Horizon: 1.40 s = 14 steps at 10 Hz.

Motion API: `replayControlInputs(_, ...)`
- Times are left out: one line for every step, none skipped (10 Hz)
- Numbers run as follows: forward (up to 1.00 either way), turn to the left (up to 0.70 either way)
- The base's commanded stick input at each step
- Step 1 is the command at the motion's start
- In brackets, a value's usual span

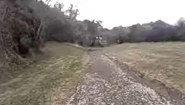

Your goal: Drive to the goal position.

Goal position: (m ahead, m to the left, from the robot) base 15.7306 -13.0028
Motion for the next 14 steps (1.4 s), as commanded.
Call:
replayControlInputs(0.6,0.0)
replayControlInputs(0.6,0.0)
replayControlInputs(0.6,0.0)
replayControlInputs(0.6,0.0)
replayControlInputs(0.6,0.0)
replayControlInputs(0.6,0.0)
replayControlInputs(0.6,0.0)
replayControlInputs(0.6,0.0)
replayControlInputs(0.6,0.0)
replayControlInputs(0.6,0.0)
replayControlInputs(0.6,0.0)
replayControlInputs(0.6,0.0)
replayControlInputs(0.6,0.0)
replayControlInputs(0.6,0.0)
